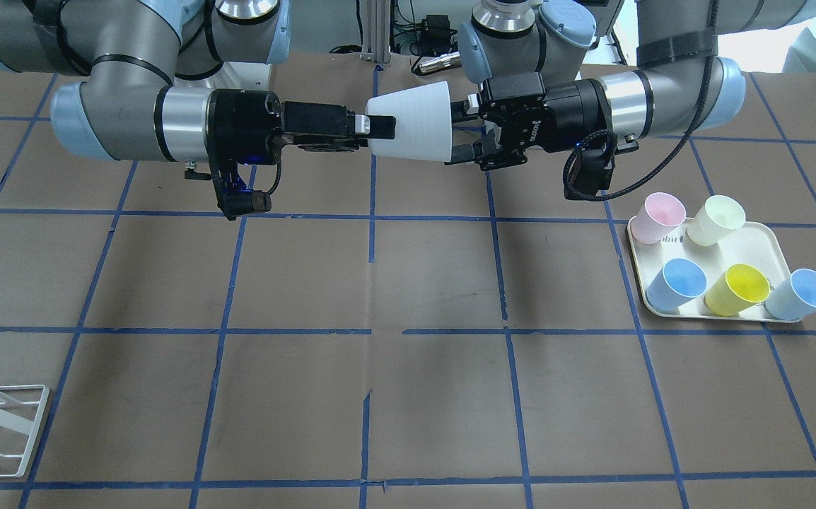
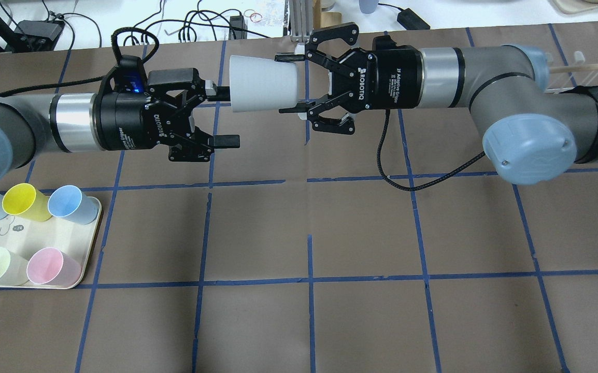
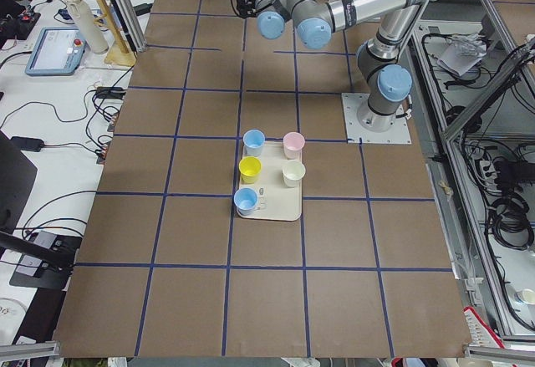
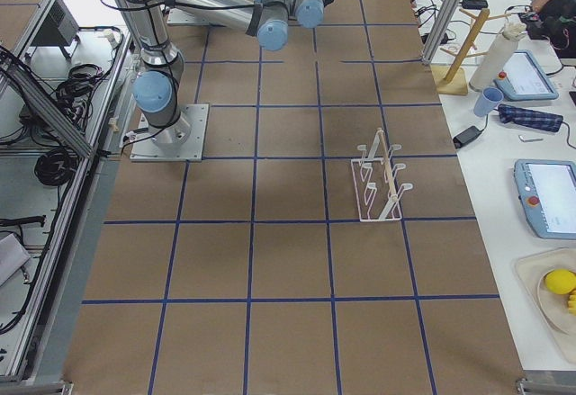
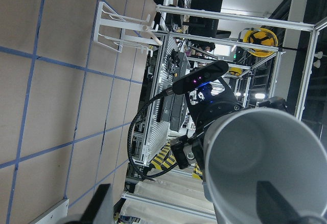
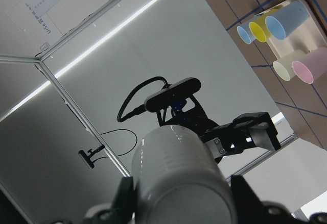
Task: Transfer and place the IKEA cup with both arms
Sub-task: 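Close the left gripper on the white cup's base beside the right gripper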
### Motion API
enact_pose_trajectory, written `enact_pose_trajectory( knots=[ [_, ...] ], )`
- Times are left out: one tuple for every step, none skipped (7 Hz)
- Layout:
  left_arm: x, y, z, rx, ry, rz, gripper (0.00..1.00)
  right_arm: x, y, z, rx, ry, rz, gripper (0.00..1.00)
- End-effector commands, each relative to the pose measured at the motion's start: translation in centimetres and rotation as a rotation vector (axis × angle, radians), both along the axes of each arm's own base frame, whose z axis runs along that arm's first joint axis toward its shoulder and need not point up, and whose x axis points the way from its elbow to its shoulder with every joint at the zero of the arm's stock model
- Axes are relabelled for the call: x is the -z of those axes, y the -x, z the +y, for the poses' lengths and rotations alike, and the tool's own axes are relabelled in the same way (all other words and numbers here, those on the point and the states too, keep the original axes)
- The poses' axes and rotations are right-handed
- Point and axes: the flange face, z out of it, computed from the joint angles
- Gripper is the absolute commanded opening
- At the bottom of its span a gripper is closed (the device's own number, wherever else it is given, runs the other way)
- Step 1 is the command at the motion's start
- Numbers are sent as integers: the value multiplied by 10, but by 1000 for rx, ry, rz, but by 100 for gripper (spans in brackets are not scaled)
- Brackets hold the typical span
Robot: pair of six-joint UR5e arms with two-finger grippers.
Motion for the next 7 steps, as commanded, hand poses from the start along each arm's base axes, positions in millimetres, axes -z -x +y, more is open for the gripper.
enact_pose_trajectory(
  knots=[
    [-2, 1, -2, -16, 4, 19, 76, 4, 0, -2, 0, -13, -1, 0],
    [-2, 1, -3, -27, 7, 32, 70, 5, 0, -2, 0, -18, -1, 0],
    [-1, 1, -5, -36, 7, 44, 66, 4, 0, -2, 0, -32, -1, 0],
    [-2, 2, -5, -33, 10, 43, 64, 4, -1, -1, -2, -38, -1, 0],
    [-2, 3, -5, -31, 27, 43, 63, 4, -1, -1, -2, -38, -1, 0],
    [-2, 4, -6, -28, 33, 44, 59, 4, -2, 0, -5, -38, -1, 0],
    [-2, 7, -5, -22, 34, 44, 45, 4, -3, 0, -5, -40, -1, 0]
  ],
)
